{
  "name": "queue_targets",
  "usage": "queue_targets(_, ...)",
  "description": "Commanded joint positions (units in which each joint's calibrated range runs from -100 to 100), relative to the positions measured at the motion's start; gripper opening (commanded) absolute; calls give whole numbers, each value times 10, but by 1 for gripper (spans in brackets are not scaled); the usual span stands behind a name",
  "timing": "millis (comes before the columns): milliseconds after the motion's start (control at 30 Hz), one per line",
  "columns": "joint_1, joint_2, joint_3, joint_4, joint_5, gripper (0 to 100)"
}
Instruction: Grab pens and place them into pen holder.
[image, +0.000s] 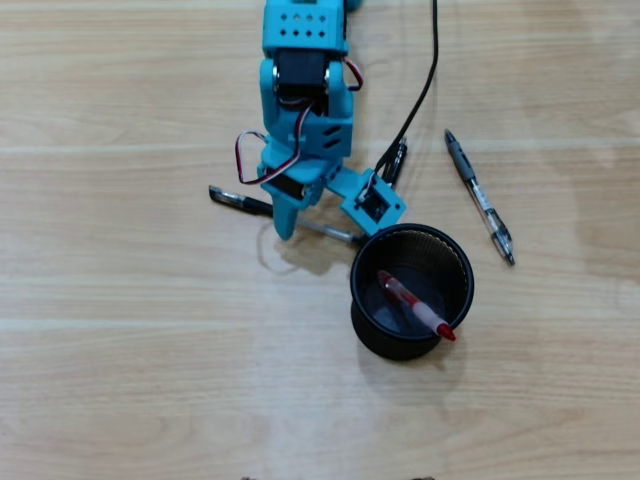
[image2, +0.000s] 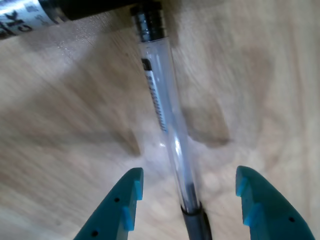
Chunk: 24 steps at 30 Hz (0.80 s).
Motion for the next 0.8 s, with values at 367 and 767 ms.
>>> queue_targets(367, 39, 91, -58, 26, -25, 2)
queue_targets(767, 75, -56, -76, 58, -44, 2)
